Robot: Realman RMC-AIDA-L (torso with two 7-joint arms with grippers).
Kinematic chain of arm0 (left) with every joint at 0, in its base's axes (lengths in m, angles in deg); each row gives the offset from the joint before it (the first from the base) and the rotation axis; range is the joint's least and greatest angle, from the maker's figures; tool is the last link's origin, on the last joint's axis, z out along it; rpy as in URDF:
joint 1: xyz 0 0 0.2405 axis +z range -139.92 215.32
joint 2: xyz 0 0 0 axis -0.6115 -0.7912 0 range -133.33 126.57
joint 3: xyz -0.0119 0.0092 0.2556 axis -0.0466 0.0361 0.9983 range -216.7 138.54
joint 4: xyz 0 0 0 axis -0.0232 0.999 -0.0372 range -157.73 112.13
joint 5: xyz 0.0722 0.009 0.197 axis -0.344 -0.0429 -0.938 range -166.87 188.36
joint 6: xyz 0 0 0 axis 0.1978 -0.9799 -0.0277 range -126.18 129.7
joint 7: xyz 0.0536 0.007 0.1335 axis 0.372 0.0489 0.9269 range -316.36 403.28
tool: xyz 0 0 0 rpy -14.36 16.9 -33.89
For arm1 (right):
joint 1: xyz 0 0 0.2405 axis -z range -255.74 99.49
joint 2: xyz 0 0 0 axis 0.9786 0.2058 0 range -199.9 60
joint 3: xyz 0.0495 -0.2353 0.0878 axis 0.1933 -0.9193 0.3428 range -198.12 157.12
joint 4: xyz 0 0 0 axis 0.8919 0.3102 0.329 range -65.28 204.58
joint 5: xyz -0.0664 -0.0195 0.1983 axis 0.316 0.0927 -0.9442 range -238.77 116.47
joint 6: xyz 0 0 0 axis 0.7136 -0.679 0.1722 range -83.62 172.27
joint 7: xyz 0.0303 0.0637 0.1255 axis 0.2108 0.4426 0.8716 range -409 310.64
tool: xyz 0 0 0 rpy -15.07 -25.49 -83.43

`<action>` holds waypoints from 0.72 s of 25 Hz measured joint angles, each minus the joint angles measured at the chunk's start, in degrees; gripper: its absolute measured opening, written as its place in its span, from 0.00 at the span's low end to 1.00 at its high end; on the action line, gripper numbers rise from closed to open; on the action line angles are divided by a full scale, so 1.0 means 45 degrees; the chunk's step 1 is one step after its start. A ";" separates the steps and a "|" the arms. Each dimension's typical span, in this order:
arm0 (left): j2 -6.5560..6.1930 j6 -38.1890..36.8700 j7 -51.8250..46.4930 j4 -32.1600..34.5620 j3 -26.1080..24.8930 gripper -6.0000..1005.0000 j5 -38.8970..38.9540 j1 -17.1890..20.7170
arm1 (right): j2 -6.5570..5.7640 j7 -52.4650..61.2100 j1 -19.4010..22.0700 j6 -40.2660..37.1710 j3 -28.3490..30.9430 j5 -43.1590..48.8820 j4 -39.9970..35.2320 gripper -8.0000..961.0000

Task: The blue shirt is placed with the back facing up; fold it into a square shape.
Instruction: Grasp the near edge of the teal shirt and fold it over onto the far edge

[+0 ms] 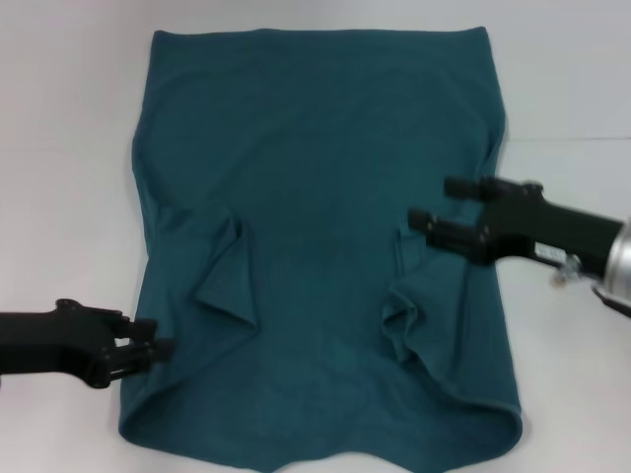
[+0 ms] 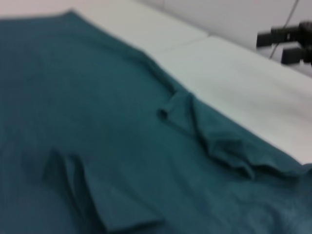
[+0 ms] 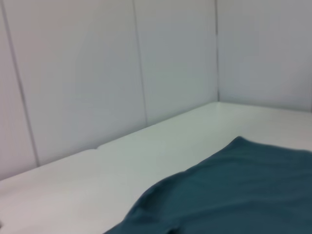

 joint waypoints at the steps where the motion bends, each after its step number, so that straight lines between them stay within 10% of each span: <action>1: -0.0002 -0.0063 -0.0985 0.0348 0.0378 0.34 -0.0404 -0.0159 | -0.0003 -0.0341 -0.0376 0.0128 0.0140 -0.0160 0.0470 0.75; 9: 0.0060 -0.0323 -0.5425 0.3128 0.3295 0.33 -0.2426 -0.0540 | -0.0001 -0.2644 -0.3572 0.1378 0.1134 -0.0850 0.3886 0.74; 18: 0.0098 0.0019 -0.7956 0.3896 0.4633 0.33 -0.4966 -0.0624 | 0.0010 -0.4432 -0.4620 0.2369 0.1382 -0.2233 0.5068 0.74</action>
